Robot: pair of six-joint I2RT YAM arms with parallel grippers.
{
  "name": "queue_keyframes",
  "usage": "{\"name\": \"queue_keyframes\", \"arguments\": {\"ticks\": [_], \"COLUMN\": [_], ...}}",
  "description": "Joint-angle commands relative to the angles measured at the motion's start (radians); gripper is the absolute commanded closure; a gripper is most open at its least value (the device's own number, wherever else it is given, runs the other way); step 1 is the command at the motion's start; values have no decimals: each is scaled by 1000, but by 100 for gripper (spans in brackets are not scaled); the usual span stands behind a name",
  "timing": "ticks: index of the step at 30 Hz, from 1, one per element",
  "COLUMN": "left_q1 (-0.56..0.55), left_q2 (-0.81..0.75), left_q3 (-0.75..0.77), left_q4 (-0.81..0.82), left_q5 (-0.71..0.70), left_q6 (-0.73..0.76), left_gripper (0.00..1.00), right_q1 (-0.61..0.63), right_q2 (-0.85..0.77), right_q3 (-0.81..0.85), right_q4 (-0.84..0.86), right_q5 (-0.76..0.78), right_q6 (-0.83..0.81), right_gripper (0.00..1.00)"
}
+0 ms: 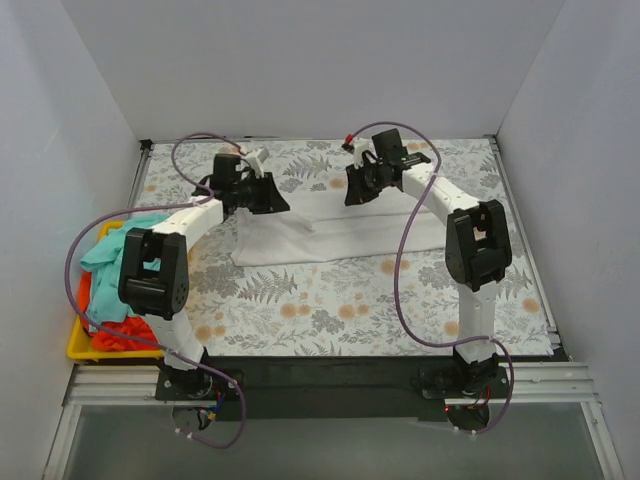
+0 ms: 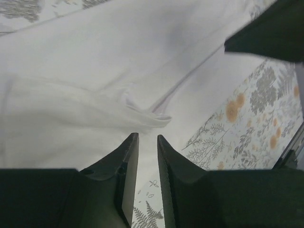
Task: Fold and stack the t-shirts
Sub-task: Fold the tshirt
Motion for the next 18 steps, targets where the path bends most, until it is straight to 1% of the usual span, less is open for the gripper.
{"name": "queue_keyframes", "arguments": {"ticks": [1, 3, 5, 6, 11, 16, 17, 18], "left_q1": [-107, -126, -132, -136, -138, -142, -141, -144], "left_q2": [52, 120, 170, 211, 308, 423, 432, 447], "left_q3": [63, 107, 185, 208, 311, 393, 400, 422], "left_q4": [-149, -182, -207, -218, -227, -220, -218, -223], "left_q5": [-107, -119, -124, -127, -128, -135, -138, -136], "left_q6": [130, 122, 127, 130, 150, 142, 141, 139], "left_gripper": [79, 84, 87, 88, 89, 85, 80, 79], "right_q1": [-79, -103, -133, -141, -175, -175, -175, -175], "right_q2": [47, 70, 93, 99, 124, 158, 164, 167], "right_q3": [107, 140, 163, 168, 187, 211, 217, 222], "right_q4": [-44, -61, -64, -65, -64, -70, -74, -85], "right_q5": [82, 95, 105, 108, 128, 163, 177, 181], "right_q6": [-80, -85, -91, -92, -114, -163, -169, -177], "right_gripper": [86, 86, 87, 86, 86, 85, 85, 85]}}
